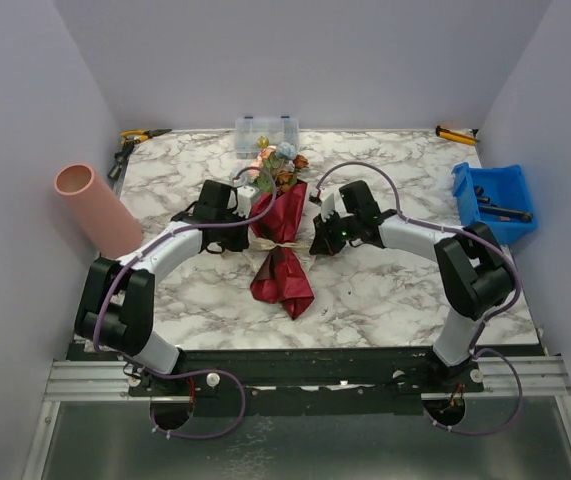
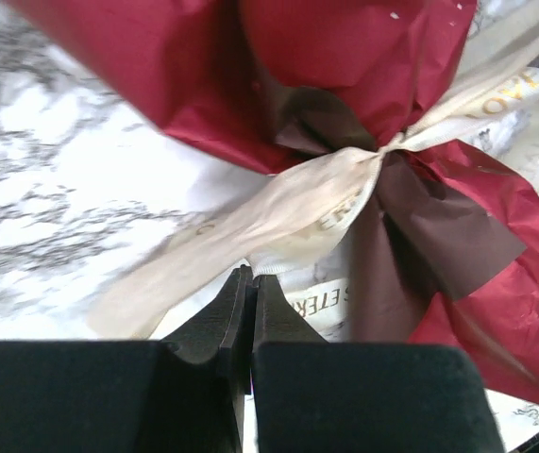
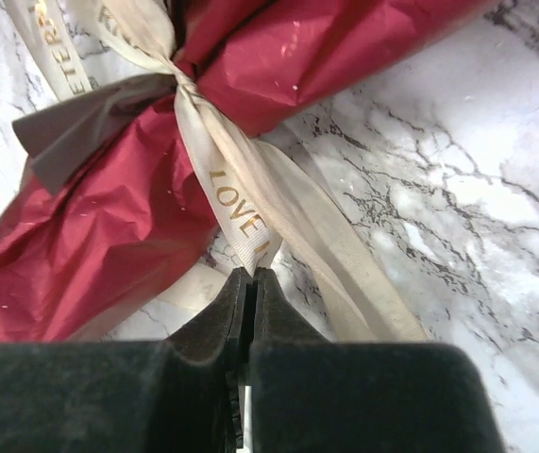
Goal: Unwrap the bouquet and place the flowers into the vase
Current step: Untie the ribbon from the wrapping paper.
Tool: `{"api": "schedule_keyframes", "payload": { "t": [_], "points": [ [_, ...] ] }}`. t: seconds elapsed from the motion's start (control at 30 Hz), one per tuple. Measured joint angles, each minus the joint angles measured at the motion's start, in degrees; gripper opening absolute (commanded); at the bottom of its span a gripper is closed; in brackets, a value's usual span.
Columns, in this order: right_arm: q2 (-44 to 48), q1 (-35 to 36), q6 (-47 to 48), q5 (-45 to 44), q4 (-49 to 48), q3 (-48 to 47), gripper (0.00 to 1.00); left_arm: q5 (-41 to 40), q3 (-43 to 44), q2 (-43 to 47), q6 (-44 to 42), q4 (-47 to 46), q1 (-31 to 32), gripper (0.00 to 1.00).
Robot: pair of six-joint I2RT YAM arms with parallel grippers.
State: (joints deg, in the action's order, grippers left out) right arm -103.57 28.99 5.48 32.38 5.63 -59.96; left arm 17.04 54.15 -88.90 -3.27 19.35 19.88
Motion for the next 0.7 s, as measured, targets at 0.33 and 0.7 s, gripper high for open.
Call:
{"api": "schedule_keyframes", "payload": {
  "t": [0.33, 0.7],
  "points": [
    [4.48, -0.9, 4.0, -1.6, 1.44, 0.11, 0.01, -1.66, 0.02, 4.0, -0.17, -0.83, -5.09, 0.0],
    [5.03, -4.17, 7.74, -5.84, 3.45, 0.2, 0.0, -2.86, -0.42, 5.01, 0.28, -2.82, -9.53, 0.0]
  ]
}}
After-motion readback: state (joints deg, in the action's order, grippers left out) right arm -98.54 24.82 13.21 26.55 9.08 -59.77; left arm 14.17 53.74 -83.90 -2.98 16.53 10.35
